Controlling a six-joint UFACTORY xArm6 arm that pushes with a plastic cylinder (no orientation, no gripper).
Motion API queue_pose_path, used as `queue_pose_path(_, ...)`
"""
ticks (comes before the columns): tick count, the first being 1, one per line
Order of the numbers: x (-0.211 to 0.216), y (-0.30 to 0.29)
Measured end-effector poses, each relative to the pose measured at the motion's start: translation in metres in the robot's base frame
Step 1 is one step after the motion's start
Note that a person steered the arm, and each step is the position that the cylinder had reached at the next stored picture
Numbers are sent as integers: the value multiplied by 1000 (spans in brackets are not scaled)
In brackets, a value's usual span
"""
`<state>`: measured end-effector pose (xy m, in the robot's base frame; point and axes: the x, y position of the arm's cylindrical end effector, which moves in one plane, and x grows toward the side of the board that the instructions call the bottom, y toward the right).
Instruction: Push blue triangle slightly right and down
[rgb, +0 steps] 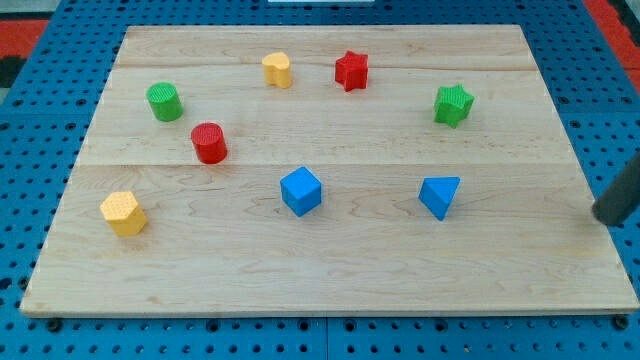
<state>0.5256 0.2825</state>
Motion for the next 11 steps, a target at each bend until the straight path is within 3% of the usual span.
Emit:
queue_pose_path(2,12,-129)
queue_pose_path(3,-9,-193)
queue_pose_path(4,-45,-202)
queue_pose_path(6,-34,-152)
queue_pose_path(8,-64,-121)
queue_pose_path(10,-24,-94)
queue_pose_path(11,-26,-97)
